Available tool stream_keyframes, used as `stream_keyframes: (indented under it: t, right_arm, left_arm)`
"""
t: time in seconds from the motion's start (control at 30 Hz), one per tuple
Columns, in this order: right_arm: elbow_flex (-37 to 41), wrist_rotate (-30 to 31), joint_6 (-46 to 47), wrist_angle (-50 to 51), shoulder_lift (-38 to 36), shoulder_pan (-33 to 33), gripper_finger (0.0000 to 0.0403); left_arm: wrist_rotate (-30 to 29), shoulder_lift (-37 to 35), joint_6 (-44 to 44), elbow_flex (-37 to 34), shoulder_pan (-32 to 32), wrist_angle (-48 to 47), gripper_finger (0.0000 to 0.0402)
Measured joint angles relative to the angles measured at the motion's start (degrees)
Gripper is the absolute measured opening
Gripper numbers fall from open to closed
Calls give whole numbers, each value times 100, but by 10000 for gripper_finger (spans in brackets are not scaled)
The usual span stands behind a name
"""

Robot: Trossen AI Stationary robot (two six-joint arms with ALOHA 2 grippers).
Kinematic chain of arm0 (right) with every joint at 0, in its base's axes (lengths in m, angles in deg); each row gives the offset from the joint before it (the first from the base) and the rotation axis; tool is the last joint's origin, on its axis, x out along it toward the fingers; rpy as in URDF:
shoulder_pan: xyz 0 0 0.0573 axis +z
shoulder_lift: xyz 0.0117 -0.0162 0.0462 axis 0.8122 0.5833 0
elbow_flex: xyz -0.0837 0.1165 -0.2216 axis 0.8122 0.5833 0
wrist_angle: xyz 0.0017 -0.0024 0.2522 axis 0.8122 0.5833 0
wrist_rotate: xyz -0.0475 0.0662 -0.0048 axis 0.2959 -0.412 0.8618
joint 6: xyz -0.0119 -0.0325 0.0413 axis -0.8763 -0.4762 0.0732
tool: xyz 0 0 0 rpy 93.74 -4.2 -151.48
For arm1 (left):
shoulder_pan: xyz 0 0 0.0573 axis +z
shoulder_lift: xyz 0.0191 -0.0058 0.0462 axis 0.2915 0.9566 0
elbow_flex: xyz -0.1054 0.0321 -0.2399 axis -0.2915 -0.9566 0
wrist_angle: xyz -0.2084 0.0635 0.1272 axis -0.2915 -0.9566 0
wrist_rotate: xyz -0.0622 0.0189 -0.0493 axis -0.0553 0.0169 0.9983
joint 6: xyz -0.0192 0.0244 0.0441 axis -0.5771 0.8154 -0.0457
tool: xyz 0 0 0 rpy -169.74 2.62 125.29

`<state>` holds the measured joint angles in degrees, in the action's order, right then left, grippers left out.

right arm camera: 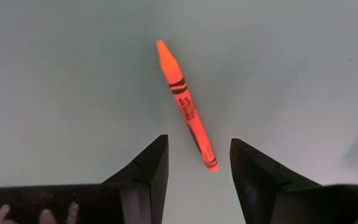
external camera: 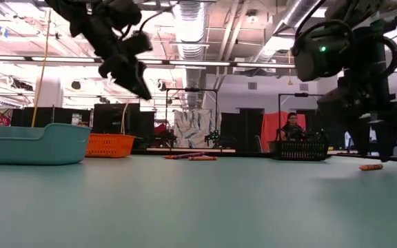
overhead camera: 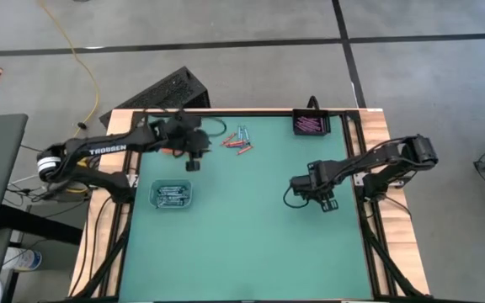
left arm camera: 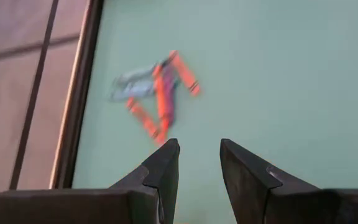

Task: Sort crayons
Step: Put the right orange crayon into the top left orange bin

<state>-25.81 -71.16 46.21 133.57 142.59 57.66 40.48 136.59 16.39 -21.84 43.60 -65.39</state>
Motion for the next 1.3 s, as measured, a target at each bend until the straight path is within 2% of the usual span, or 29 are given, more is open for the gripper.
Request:
stream_keyframes:
  t: [0.27,0.57,0.87,1.3]
  right_arm:
    - [107,-142,-224,-237,5,-266,160]
    - [234,-472,-296,-633,5,-270,118]
    - [241,-470,-290,-647,8,-270,111]
    - [241,-463,-268,-655,8,-274,111]
  left_arm:
    - [-247,0,-251,0,-1248,497,107]
    - [-277,0,-577,0,-2178,921,107]
    - [-629,4,-703,0,-2835,972,107]
    - [-647,9,-841,-31,-3421,1229,107]
